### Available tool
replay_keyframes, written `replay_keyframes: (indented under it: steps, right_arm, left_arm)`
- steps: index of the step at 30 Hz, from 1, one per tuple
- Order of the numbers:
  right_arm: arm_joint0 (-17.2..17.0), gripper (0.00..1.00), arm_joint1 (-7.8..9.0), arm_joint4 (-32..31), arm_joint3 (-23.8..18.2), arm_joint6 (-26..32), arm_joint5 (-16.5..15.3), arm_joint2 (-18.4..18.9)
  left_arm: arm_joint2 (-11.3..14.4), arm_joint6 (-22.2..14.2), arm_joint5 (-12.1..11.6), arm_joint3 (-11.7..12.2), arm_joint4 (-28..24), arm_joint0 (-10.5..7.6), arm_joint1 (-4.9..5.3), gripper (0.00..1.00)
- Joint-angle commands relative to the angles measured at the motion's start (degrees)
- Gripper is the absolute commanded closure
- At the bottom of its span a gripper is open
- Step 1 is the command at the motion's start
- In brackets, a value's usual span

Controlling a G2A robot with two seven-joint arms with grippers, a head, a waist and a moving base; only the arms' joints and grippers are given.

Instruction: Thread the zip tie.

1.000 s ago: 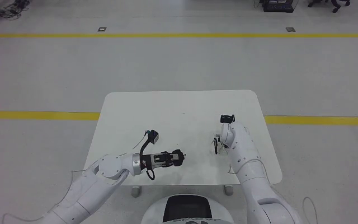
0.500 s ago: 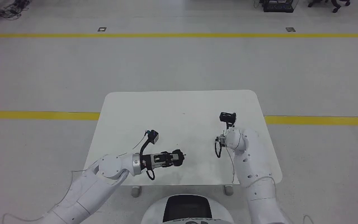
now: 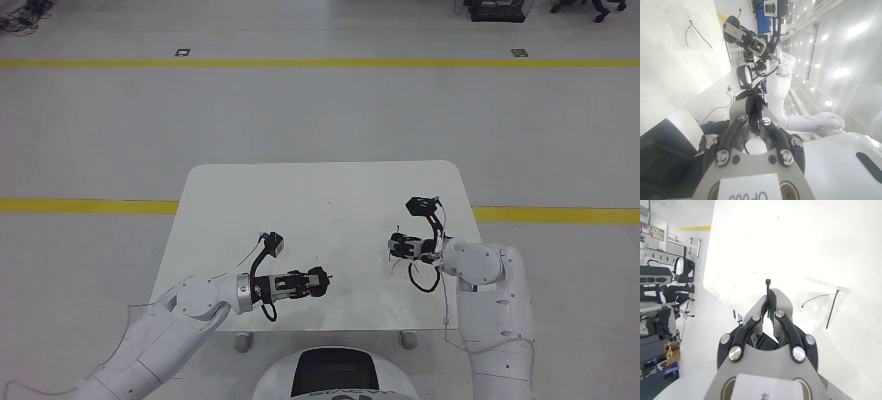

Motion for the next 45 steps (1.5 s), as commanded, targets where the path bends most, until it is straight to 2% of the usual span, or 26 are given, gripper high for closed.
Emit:
replay_keyframes:
  steps: [1,4,6,9,14,22,28,36,45]
  right_arm:
    - [0.0,1.00,-0.01,-0.1,0.0,0.0,0.1,0.0]
    - [-0.2,1.00,-0.02,0.7,0.2,-1.1,0.2,-0.1]
    - [-1.1,1.00,0.10,2.8,0.1,-4.0,-1.9,-0.9]
    - [-2.7,1.00,0.66,11.7,-3.1,-5.0,-1.9,-2.7]
    - [-4.4,1.00,3.01,23.3,-6.1,-4.9,-1.9,-4.7]
    - [-3.3,1.00,7.56,43.8,-5.2,2.0,-1.9,-5.8]
    - [-1.4,1.00,9.48,54.8,-2.5,9.5,-1.9,-5.7]
    - [-0.4,1.00,11.95,57.4,-0.6,9.5,-1.9,-11.0]
    - [-0.4,1.00,11.95,57.4,-0.6,9.5,-1.9,-11.0]
  left_arm:
    - [0.0,0.0,0.0,0.0,0.0,0.00,0.00,1.00]
    - [0.0,0.0,0.0,0.0,0.0,0.00,0.00,1.00]
    - [0.0,0.0,0.0,0.0,0.0,0.00,0.00,1.00]
    - [0.0,0.0,0.0,0.0,0.0,0.00,0.00,1.00]
    - [0.0,0.0,0.0,0.0,0.0,0.00,0.00,1.00]
    - [0.0,0.0,0.0,0.0,0.0,0.00,0.00,1.00]
    - [0.0,0.0,0.0,0.0,0.0,0.00,0.00,1.00]
    - [0.0,0.0,0.0,0.0,0.0,0.00,0.00,1.00]
    - [0.0,0.0,0.0,0.0,0.0,0.00,0.00,1.00]
